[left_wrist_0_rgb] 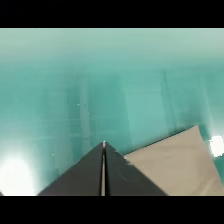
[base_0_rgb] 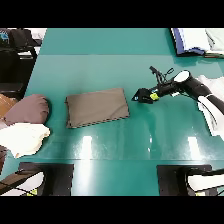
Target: Fold the shirts.
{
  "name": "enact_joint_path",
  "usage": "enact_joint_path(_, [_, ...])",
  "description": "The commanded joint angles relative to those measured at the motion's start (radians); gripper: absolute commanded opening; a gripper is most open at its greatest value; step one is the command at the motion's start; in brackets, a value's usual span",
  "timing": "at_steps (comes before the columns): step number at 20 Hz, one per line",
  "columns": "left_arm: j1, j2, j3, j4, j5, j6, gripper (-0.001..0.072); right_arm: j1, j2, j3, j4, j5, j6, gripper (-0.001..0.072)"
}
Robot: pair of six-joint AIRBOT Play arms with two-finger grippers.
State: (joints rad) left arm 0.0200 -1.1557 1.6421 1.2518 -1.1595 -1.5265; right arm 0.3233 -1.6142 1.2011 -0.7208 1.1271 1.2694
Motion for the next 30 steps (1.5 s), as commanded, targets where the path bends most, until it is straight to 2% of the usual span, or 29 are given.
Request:
enact_joint_path(1, [-0.001, -0.006, -0.003, -0.010, 0.006, 0.000, 0.0028, 0.021, -0.099, 0.031, 0.087, 0.010, 0.004, 0.0596])
enact_joint_path(5, [-0.001, -0.007, -0.003, -0.010, 0.000, 0.000, 0.0028, 0.163, -0.259, 0.191, 0.154, 0.041, 0.005, 0.0594])
enact_joint_path(6, [-0.001, -0.007, -0.003, -0.010, -0.004, 0.000, 0.0027, 0.196, -0.293, 0.232, 0.154, 0.053, 0.005, 0.0569])
enact_joint_path(7, [-0.001, -0.007, -0.003, -0.010, -0.006, 0.000, 0.0027, 0.226, -0.325, 0.273, 0.153, 0.061, 0.005, 0.0486])
enact_joint_path(8, [-0.001, -0.007, -0.003, -0.011, -0.009, 0.000, 0.0027, 0.248, -0.347, 0.307, 0.152, 0.059, 0.005, 0.0369])
enact_joint_path(9, [-0.001, -0.007, -0.004, -0.015, -0.014, 0.000, 0.0027, 0.264, -0.363, 0.341, 0.151, 0.052, 0.005, 0.0171])
enact_joint_path(10, [-0.007, -0.007, -0.004, -0.024, -0.018, 0.000, 0.0027, 0.268, -0.371, 0.369, 0.148, 0.043, 0.005, 0.0016])
enact_joint_path(15, [-0.155, -0.007, -0.004, 0.000, -0.018, 0.016, 0.0026, 0.150, -0.290, 0.445, 0.104, 0.005, 0.011, 0.0019])
enact_joint_path(21, [-0.291, -0.007, -0.004, -0.001, 0.008, 0.015, 0.0027, -0.236, -0.050, 0.444, -0.201, 0.023, 0.151, 0.0019])
enact_joint_path(26, [-0.343, -0.007, -0.004, -0.013, 0.060, 0.012, 0.0027, -0.586, 0.061, 0.445, -0.222, 0.027, 0.152, 0.0019])
enact_joint_path(30, [-0.343, -0.007, -0.004, -0.022, 0.068, 0.007, 0.0027, -0.774, 0.079, 0.445, -0.209, 0.012, 0.152, 0.0019])
